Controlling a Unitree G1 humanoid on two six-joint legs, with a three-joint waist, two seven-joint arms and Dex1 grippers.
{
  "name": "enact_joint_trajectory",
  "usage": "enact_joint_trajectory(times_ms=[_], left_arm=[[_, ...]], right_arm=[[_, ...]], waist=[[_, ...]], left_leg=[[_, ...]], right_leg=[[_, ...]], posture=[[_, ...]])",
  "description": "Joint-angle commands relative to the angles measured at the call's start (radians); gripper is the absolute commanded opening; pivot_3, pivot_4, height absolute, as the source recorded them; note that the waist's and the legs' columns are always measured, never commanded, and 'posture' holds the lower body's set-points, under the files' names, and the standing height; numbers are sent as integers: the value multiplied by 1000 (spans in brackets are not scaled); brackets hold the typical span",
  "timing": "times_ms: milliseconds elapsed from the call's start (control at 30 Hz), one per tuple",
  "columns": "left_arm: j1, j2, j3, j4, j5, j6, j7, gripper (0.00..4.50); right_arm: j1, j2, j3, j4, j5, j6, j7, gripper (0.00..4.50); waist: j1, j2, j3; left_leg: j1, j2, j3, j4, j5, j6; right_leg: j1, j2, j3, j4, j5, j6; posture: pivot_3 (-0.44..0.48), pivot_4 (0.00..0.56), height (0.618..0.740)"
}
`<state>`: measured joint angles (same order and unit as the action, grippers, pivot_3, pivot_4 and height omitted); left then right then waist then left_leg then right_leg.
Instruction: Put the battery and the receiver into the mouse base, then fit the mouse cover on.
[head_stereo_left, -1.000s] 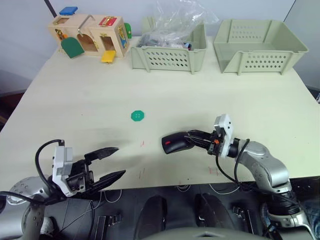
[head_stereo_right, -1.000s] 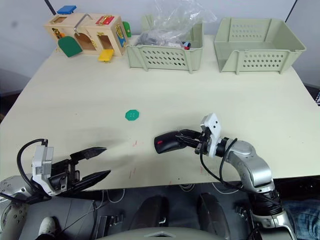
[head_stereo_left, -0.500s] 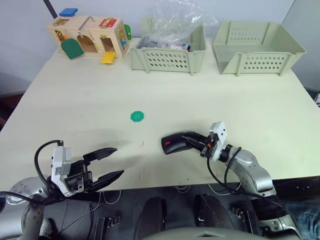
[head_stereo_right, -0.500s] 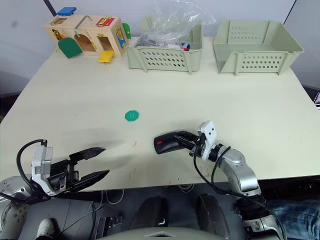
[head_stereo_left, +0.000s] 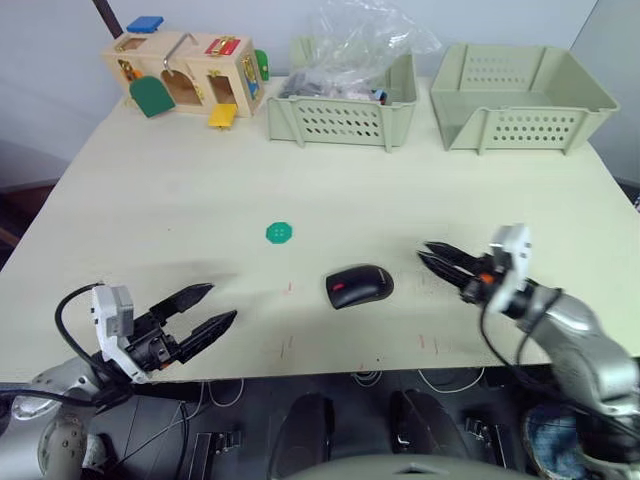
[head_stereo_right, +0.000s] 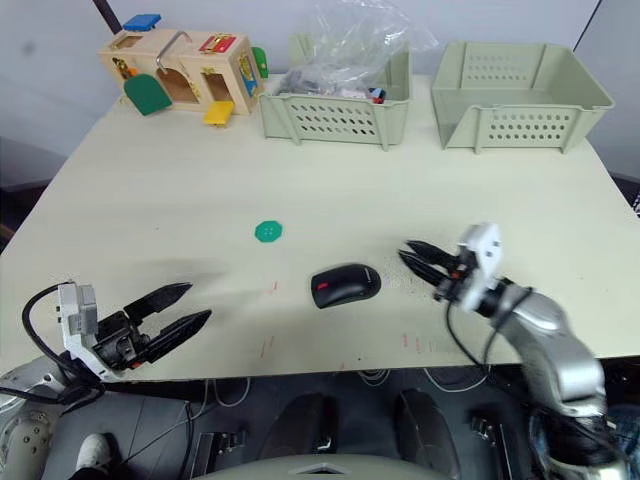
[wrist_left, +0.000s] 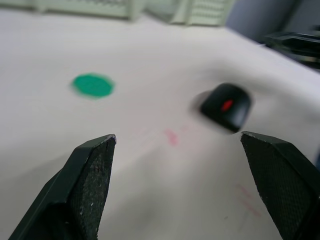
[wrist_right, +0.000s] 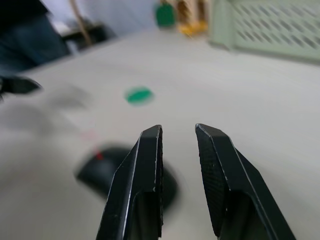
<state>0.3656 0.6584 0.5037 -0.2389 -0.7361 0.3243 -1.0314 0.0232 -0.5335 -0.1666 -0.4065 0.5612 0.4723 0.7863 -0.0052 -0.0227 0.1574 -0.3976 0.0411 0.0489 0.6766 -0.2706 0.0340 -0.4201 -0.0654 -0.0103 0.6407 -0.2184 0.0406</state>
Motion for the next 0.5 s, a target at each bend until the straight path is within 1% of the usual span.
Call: enact_joint_trajectory(times_ms=[33,67,133,167,233,333,500], left_arm=[[44,1,46,-71,7,20,55,4267],[55,2,50,-83,10,26,70,4267],[77,0,57,-112,12,43,106,4267],[84,-1,60,-125,12,48,119,4267],[94,-2,64,-143,5,57,134,4267],[105,-4,73,-164,-3,71,153,4267],[132,-6,71,-214,-21,109,182,4267]], right_arm=[[91,-84,-112,-30,34,-38,90,2631],[122,-101,-137,-15,26,-63,109,3203],[209,-141,-180,28,-8,-124,174,4142],[235,-145,-204,43,-1,-136,188,4471],[262,-148,-235,57,25,-142,201,4471],[289,-158,-249,67,12,-168,225,4471],[291,-142,-268,63,43,-146,206,4471]], waist=[[0,0,0],[-1,0,0],[-3,0,0],[-1,-1,0],[-2,0,0],[-3,-1,0],[-2,0,0]], left_leg=[[0,0,0,0,0,0],[0,0,-1,0,0,0],[1,1,-1,0,0,0],[1,1,-1,0,0,0],[1,1,0,0,0,0],[1,1,0,0,0,0],[1,1,0,0,0,0]], right_leg=[[0,0,0,0,0,0],[0,1,0,0,0,0],[0,2,0,0,-2,3],[0,2,0,0,-2,3],[0,2,0,0,-2,3],[0,1,1,0,-2,3],[0,1,1,0,-2,3]], posture=[[0,150,740],[0,150,740],[0,150,740],[0,150,740],[0,150,740],[0,150,740],[0,150,740]])
